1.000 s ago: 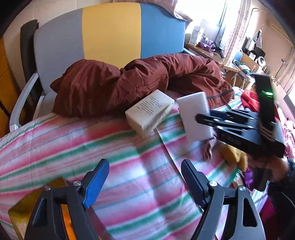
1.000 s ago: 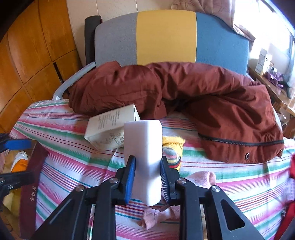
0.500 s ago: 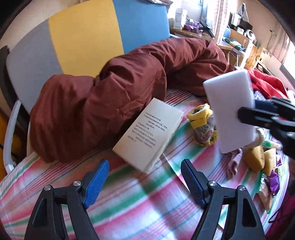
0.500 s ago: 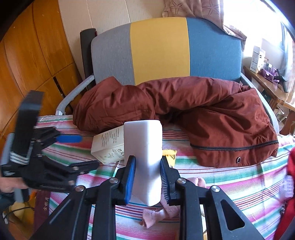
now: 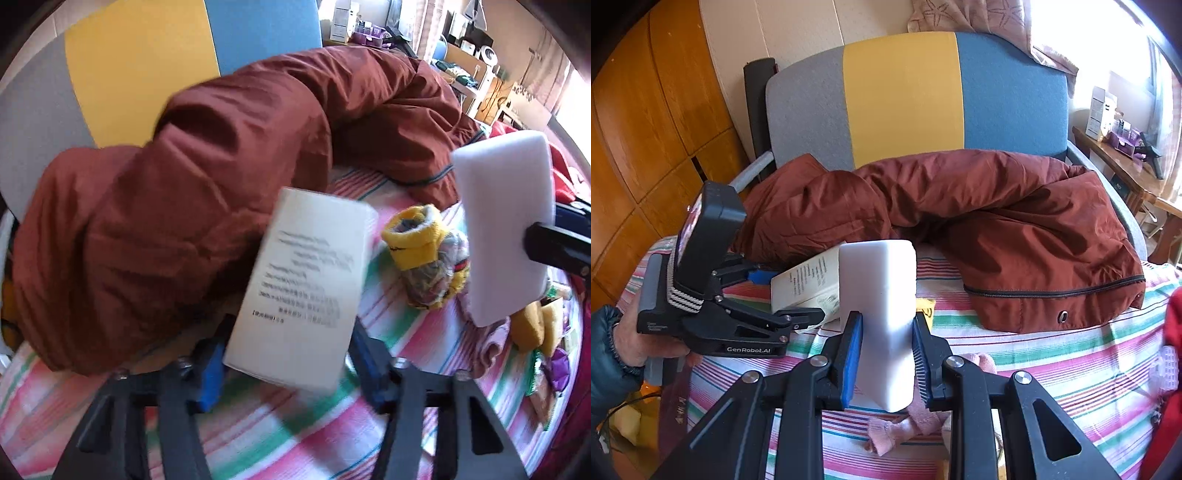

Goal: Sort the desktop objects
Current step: 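Grasp a white printed box with the left tool while the right holds the block, then carry the box and block to the gold tray and release both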

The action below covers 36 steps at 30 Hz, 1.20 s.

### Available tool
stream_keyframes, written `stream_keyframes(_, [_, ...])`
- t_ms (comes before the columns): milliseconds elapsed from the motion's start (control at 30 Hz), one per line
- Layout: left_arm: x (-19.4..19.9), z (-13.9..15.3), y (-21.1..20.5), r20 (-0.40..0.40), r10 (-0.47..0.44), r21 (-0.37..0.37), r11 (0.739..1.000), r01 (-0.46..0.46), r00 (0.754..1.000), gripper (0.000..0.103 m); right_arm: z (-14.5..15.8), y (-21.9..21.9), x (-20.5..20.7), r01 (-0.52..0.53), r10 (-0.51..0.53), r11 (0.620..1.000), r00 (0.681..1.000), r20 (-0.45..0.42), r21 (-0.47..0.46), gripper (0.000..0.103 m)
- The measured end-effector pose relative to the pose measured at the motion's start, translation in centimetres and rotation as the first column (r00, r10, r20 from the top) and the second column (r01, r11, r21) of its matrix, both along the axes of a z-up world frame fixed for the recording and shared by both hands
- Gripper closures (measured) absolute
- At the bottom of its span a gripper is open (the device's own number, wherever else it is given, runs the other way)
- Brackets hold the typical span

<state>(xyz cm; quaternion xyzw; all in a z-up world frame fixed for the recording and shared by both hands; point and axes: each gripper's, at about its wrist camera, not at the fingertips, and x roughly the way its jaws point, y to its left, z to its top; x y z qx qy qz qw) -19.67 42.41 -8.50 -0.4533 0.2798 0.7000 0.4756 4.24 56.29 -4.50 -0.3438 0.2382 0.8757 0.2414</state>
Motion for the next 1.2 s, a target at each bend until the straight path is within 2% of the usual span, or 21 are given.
stream_keyframes(167, [1.3, 0.3, -1.2, 0.033, 0.068, 0.025, 0.997, -0.069, 0.997, 0.052, -0.4, -0.4, -0.4, -0.015, 0.015, 1.0, 1.0, 0.026, 0.008, 0.076])
stream_keyframes(333, [3.0, 1.7, -3.7, 0.079, 0.167, 0.064, 0.983, -0.172, 0.983, 0.053, -0.8, -1.3, -0.9, -0.042, 0.041, 0.999, 0.998, 0.043, 0.009, 0.076])
stream_keyframes(467, [5.0, 3.6, -5.6, 0.028, 0.197, 0.09, 0.976, -0.198, 0.98, 0.053, -0.6, -2.5, -1.3, -0.073, 0.072, 0.997, 0.997, 0.04, 0.012, 0.076])
stream_keyframes(567, [5.5, 5.5, -7.3, 0.032, 0.228, 0.119, 0.966, -0.23, 0.973, 0.053, -0.2, -3.5, -1.5, -0.095, 0.094, 0.995, 0.995, 0.033, 0.025, 0.076])
stream_keyframes(867, [8.2, 11.7, -13.9, -0.026, 0.323, 0.217, 0.925, -0.311, 0.946, 0.053, 2.0, -6.4, -1.6, -0.158, 0.16, 0.986, 0.986, -0.047, 0.052, 0.076])
stream_keyframes(933, [9.1, 12.8, -15.9, -0.067, 0.354, 0.24, 0.913, -0.329, 0.933, 0.053, 2.3, -7.1, -1.7, -0.178, 0.181, 0.983, 0.981, -0.066, 0.047, 0.076])
stream_keyframes(1033, [10.2, 14.1, -19.2, -0.087, 0.4, 0.275, 0.89, -0.364, 0.913, 0.053, 2.5, -8.5, -2.1, -0.207, 0.209, 0.978, 0.975, -0.071, 0.041, 0.076])
stream_keyframes(1200, [11.2, 14.6, -23.7, -0.085, 0.466, 0.31, 0.853, -0.421, 0.881, 0.053, 3.1, -11.0, -2.5, -0.239, 0.24, 0.971, 0.967, -0.081, 0.023, 0.076])
